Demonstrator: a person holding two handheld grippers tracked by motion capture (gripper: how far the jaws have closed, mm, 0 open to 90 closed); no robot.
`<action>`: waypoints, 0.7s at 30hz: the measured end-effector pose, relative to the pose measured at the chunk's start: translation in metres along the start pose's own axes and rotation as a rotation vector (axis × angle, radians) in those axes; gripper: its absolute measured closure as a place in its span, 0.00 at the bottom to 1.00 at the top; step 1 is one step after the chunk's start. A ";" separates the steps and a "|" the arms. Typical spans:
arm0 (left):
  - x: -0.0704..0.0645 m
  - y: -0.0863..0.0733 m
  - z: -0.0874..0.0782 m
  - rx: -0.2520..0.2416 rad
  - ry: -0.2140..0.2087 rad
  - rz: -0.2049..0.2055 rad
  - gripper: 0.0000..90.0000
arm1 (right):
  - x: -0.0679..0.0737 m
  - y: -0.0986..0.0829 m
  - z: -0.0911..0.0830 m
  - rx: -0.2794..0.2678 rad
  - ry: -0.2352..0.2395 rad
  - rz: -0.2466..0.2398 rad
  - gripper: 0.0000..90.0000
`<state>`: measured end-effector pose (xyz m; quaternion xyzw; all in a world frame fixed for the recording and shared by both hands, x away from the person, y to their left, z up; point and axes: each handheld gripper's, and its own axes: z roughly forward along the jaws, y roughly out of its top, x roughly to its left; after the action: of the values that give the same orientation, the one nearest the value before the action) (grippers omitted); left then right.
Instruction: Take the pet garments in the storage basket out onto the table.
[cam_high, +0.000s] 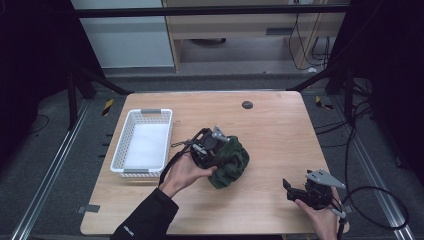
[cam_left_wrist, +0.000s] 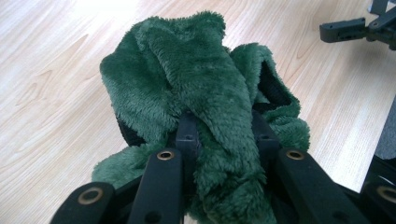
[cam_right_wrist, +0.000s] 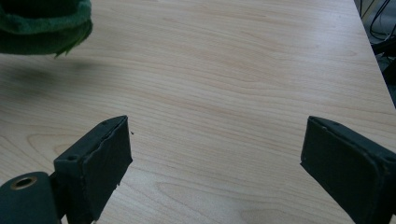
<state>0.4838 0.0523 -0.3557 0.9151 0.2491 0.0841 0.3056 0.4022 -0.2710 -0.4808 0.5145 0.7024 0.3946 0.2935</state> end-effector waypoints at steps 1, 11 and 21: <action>-0.001 -0.001 0.002 0.002 -0.001 0.002 0.79 | 0.000 0.000 0.000 0.000 0.000 -0.002 0.09; -0.004 -0.009 0.026 0.018 -0.023 0.001 0.77 | 0.000 0.000 0.001 0.003 0.004 -0.003 0.09; -0.006 -0.020 0.047 0.042 -0.028 -0.001 0.73 | 0.001 0.000 0.001 0.004 0.008 -0.008 0.09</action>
<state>0.4850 0.0386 -0.4057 0.9223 0.2470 0.0658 0.2900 0.4026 -0.2704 -0.4817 0.5107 0.7065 0.3939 0.2913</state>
